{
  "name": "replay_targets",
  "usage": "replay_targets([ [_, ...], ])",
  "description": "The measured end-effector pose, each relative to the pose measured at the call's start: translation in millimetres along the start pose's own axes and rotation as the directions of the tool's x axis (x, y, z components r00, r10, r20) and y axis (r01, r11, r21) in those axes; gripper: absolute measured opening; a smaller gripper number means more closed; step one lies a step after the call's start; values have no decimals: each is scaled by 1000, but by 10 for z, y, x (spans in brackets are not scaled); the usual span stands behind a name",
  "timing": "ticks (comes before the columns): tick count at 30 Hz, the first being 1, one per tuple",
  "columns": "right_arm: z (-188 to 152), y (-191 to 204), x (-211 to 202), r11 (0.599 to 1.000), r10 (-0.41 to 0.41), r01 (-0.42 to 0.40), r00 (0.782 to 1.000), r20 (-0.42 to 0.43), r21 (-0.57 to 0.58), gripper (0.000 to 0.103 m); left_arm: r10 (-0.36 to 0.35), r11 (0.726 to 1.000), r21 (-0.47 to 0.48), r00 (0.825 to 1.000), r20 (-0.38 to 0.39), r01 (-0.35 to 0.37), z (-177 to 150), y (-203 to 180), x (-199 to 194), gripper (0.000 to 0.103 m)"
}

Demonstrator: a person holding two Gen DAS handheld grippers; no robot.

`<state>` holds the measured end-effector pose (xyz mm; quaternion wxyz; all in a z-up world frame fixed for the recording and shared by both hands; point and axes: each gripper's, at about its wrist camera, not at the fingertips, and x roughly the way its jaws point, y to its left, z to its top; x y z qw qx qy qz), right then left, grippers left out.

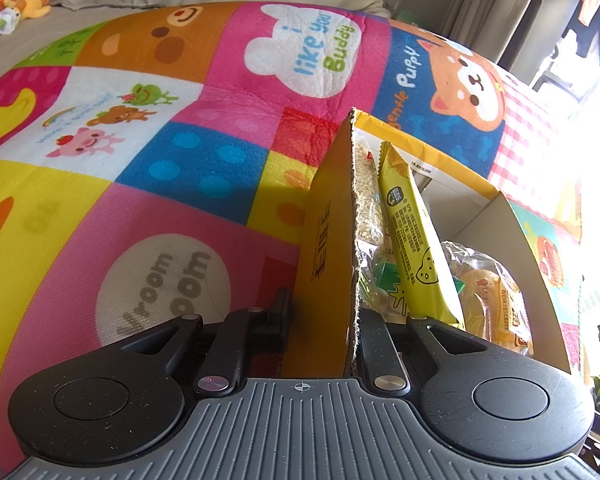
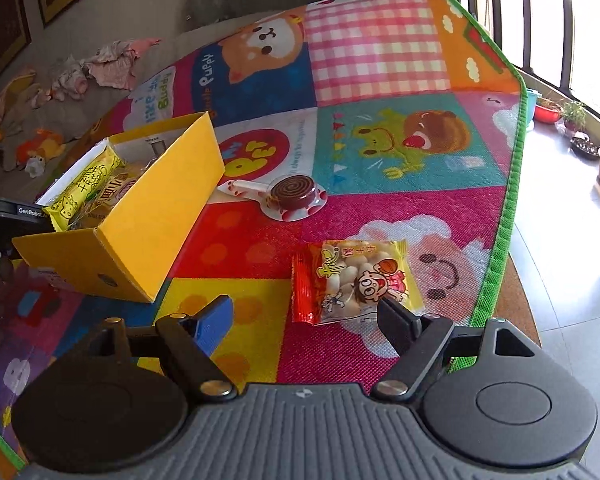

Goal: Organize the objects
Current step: 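Move the right gripper over the brown swirl lollipop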

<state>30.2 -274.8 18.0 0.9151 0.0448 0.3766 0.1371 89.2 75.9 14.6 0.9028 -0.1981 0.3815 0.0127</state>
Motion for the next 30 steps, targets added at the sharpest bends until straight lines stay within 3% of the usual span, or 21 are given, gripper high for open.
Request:
replay_targets([
  [6,83,116,-36,992,-58,62,997,44,-107,83,0,1000,1,1000,0,0,1,-3,-2,17],
  [10,163,36,93,987,-129,132,991,37,-95,83,0,1000,1,1000,0,0,1,-4,-3,17],
  [13,192,-76,109,994,-106,106,994,24,-27,83,0,1000,2,1000,0,0,-1,-3,-4,17],
  [19,81,-130,-14,996,-85,85,996,14,-12,84,0,1000,1,1000,0,0,-2,-3,-4,17],
  [24,176,-87,-18,999,26,-25,1000,-4,32,84,4,1000,6,1000,-2,-4,2,-9,-1,17],
  [28,449,230,32,993,-16,26,996,89,-113,84,4,1000,9,1000,-4,-4,6,-10,0,17],
  [30,647,312,204,984,-4,21,995,96,-175,84,4,1000,8,1000,-4,-4,7,-11,0,17],
])
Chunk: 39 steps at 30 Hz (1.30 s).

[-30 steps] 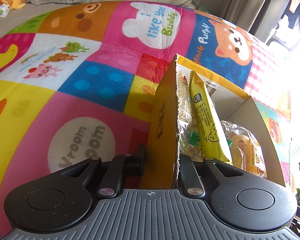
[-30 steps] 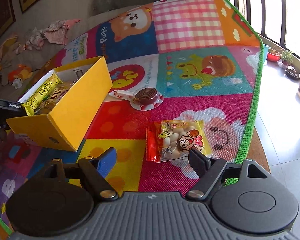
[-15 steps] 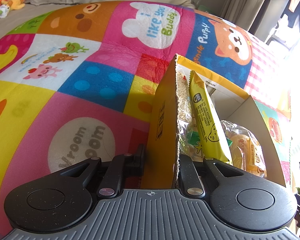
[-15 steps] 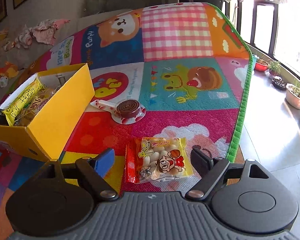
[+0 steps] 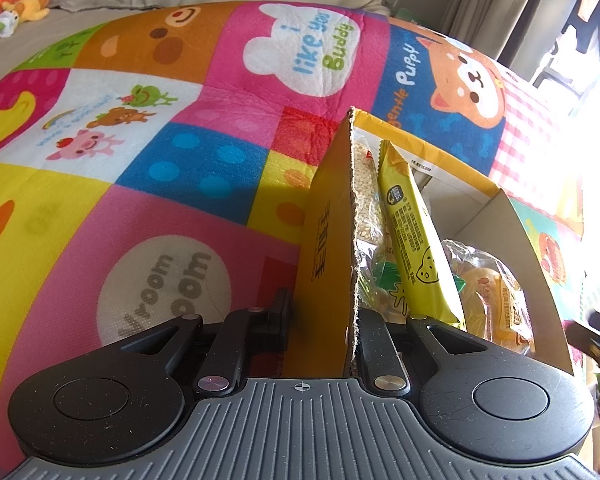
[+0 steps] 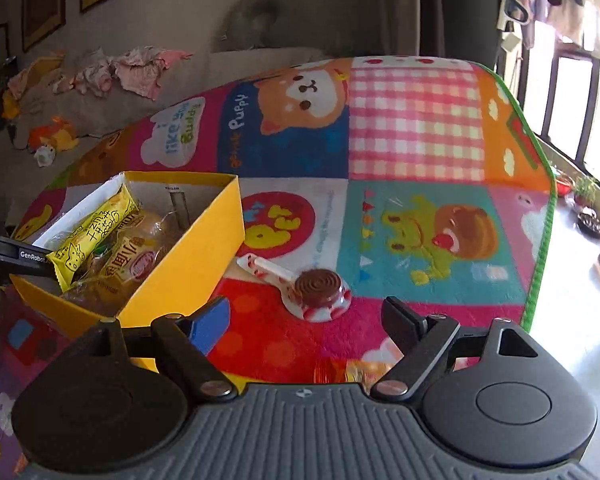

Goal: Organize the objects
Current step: 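Move the right gripper over the brown swirl lollipop, then grasp the swirl lollipop with the right gripper and lift it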

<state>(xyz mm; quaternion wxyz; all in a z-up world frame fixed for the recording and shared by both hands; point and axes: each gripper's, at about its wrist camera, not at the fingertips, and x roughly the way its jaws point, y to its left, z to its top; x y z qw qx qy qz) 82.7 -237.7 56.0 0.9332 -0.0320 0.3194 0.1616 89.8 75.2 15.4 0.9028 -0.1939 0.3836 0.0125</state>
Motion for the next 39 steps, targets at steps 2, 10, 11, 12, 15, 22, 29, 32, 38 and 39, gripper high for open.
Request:
replay_targets([
  [2,132,-2,264,1000,1,-2,999,-38,-24,84,-1,1000,1,1000,-1,1,2,-1,-1,17],
  [10,202,-72,1078,999,35,-39,980,-198,-19,75,-2,1000,4,1000,-1,2,4,-5,2,17],
  [11,198,-74,1061,1000,21,-24,981,-194,-13,62,-2,1000,4,1000,0,2,5,-6,1,17],
  [12,201,-74,1031,1000,14,-16,982,-191,-12,52,-3,1000,3,1000,0,3,3,-5,6,17],
  [15,175,-37,884,1000,16,-17,976,-217,-2,45,-4,1000,2,1000,1,4,-3,-2,5,17],
  [22,2,139,131,999,33,-38,987,-160,-32,45,-5,1000,4,1000,1,5,-7,4,4,17],
  [29,-53,169,-775,999,44,-47,993,-112,-21,45,-10,1000,-13,1000,9,10,-17,13,-4,17],
  [32,-122,254,-1032,998,49,-54,993,-109,-39,45,-11,1000,-10,1000,9,11,-21,15,-9,17],
  [38,181,425,-1246,992,126,-125,992,26,-10,45,-13,1000,-19,1000,12,13,-27,25,-14,17],
  [39,268,458,-1216,991,137,-137,989,55,-1,45,-13,1000,-18,1000,12,13,-28,26,-14,17],
])
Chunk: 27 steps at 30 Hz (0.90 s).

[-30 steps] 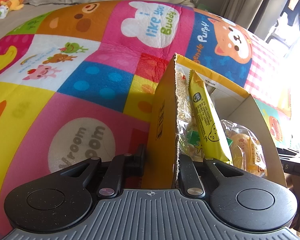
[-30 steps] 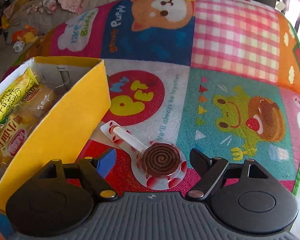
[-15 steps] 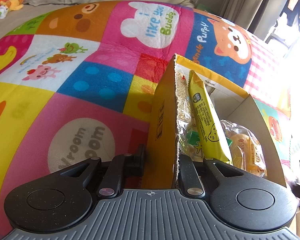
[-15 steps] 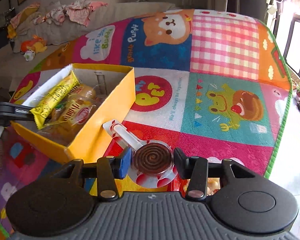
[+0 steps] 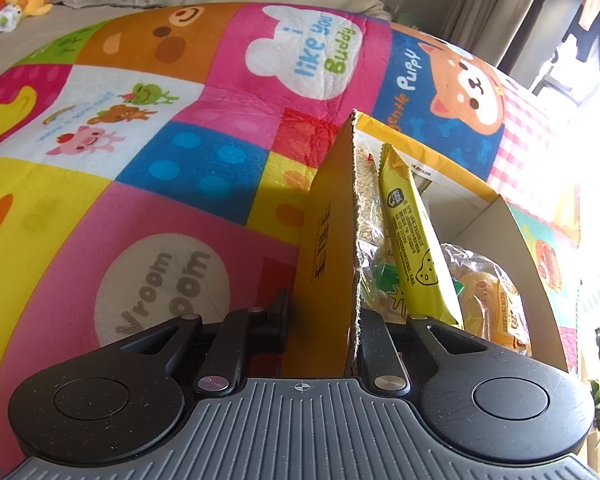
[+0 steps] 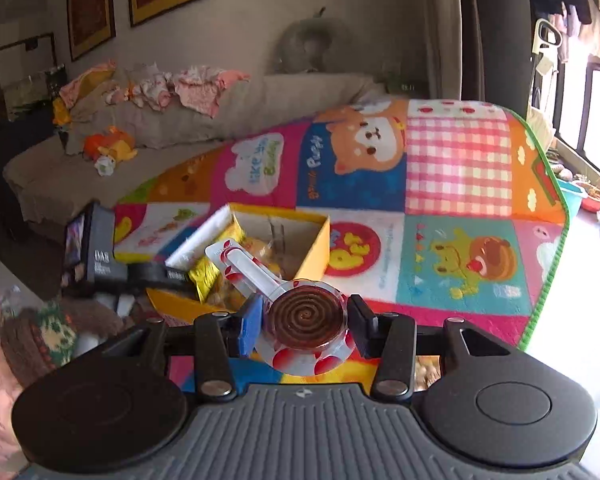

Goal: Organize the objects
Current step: 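Grasp the swirl lollipop with the right gripper and lift it, then carry the lollipop into the yellow box and open the right gripper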

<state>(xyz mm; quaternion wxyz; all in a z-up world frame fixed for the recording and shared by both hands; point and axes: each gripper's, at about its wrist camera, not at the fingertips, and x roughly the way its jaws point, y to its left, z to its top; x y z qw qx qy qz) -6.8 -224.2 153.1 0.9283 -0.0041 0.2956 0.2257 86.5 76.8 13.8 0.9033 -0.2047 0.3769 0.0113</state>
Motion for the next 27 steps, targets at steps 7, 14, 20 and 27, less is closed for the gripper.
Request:
replay_targets([
  [7,499,364,653,998,0,9,991,136,-66,45,-1,1000,3,1000,-1,1,0,2,0,17],
  [14,700,158,1279,1000,-7,8,998,59,-14,52,-17,1000,5,1000,-4,17,5,15,10,18],
  [20,280,-284,897,993,-117,117,991,61,3,72,-17,1000,-1,1000,0,17,-1,16,4,18],
  [27,-279,-983,668,948,-264,268,963,-51,173,73,-7,1000,-13,1000,2,7,-3,11,-5,18],
])
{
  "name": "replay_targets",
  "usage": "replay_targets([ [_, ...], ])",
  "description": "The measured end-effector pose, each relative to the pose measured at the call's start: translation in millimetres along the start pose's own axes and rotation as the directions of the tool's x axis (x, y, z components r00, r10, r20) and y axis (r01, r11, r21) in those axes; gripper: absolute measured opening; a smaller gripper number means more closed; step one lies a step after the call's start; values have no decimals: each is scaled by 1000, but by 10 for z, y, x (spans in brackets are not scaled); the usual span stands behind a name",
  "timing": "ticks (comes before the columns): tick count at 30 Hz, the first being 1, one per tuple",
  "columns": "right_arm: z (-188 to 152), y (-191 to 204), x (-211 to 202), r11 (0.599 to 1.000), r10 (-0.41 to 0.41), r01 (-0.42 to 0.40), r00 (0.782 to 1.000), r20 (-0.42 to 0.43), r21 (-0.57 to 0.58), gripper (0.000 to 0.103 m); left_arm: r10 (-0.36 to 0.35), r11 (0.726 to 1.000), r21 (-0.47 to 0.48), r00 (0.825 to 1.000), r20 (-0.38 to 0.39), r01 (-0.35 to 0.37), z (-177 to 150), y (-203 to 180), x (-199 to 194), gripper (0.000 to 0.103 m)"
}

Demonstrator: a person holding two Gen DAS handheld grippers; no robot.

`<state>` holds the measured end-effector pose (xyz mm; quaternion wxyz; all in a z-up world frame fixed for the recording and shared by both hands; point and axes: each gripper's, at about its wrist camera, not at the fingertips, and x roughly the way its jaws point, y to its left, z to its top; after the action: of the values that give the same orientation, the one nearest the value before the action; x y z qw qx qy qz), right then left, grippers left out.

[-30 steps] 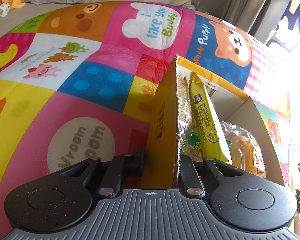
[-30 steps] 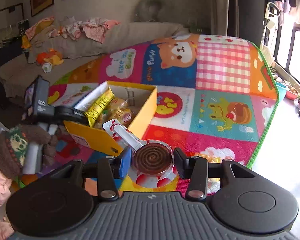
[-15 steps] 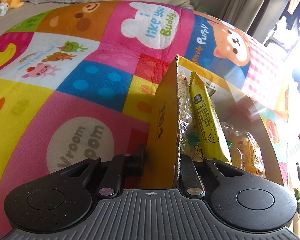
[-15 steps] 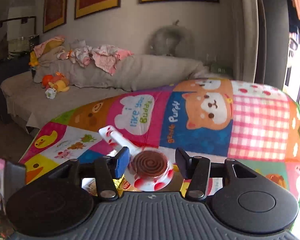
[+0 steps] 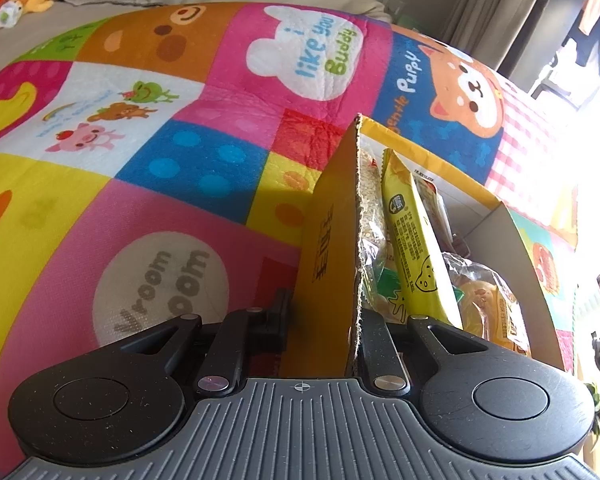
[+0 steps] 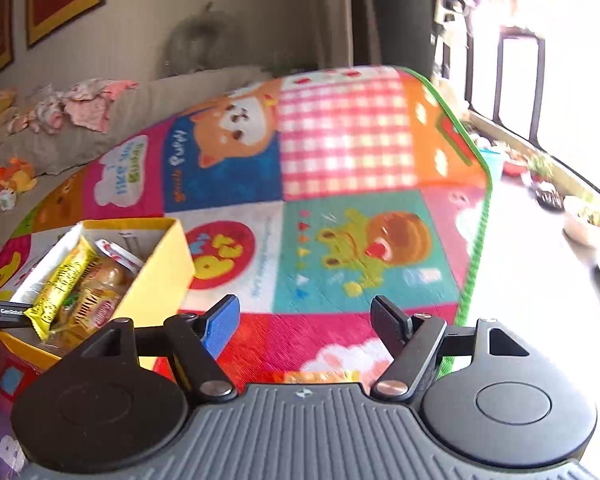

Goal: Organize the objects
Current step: 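Carry the lollipop into the yellow box and open the right gripper, then reach the right gripper down to the red cartoon peanut pack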

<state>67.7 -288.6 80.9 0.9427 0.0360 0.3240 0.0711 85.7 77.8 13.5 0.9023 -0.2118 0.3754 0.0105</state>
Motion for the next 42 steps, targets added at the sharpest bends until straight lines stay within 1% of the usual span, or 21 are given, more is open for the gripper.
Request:
replay_targets([
  [2,-135,-216,22,997,-4,7,1000,-27,78,73,8,1000,1,1000,0,-8,1,-7,-1,18],
  [6,-349,-417,116,987,-18,27,998,-61,156,73,19,1000,6,1000,0,-19,-1,-24,-4,18],
  [8,-432,-457,176,981,7,9,997,-81,194,73,23,1000,8,1000,1,-23,-2,-29,-7,18],
  [11,-561,-394,251,970,79,-49,990,-117,236,73,27,1000,13,1000,1,-27,-2,-37,-11,19],
  [13,-626,-268,271,971,120,-89,984,-130,222,73,28,999,15,1000,1,-29,-4,-40,-12,19],
  [15,-678,-122,251,970,170,-143,977,-130,195,77,28,999,15,1000,1,-28,-6,-40,-13,19],
  [16,-699,-44,226,969,198,-173,971,-133,178,77,29,999,15,1000,1,-29,-6,-40,-13,18],
  [18,-732,70,185,968,222,-202,966,-131,151,77,28,999,15,1000,1,-28,-6,-40,-13,18],
  [20,-751,175,134,977,200,-188,973,-117,100,77,29,999,15,1000,1,-29,-6,-40,-13,18],
  [23,-739,275,89,992,126,-126,988,-85,3,79,28,999,14,1000,1,-28,-7,-40,-13,18],
  [26,-696,321,108,996,61,-66,996,-68,-66,80,28,1000,14,1000,2,-28,-7,-40,-13,18],
  [27,-684,332,110,995,51,-56,997,-66,-79,80,27,1000,14,1000,1,-27,-6,-40,-12,18],
  [32,-673,309,120,996,45,-49,997,-64,-77,85,28,1000,14,1000,2,-28,-6,-41,-12,18],
  [35,-697,288,162,997,47,-51,995,-84,-55,85,28,1000,14,1000,2,-28,-6,-40,-12,18],
  [37,-714,293,189,997,69,-73,992,-103,-36,85,28,1000,15,1000,1,-28,-6,-40,-12,18],
  [38,-726,303,188,995,95,-99,989,-111,-26,85,28,1000,15,1000,1,-28,-6,-40,-12,18],
  [41,-741,344,147,978,209,-210,970,-124,6,85,28,999,15,1000,1,-28,-7,-39,-11,18],
  [42,-741,372,120,975,220,-221,969,-116,-3,85,28,999,15,1000,1,-28,-8,-39,-11,18],
])
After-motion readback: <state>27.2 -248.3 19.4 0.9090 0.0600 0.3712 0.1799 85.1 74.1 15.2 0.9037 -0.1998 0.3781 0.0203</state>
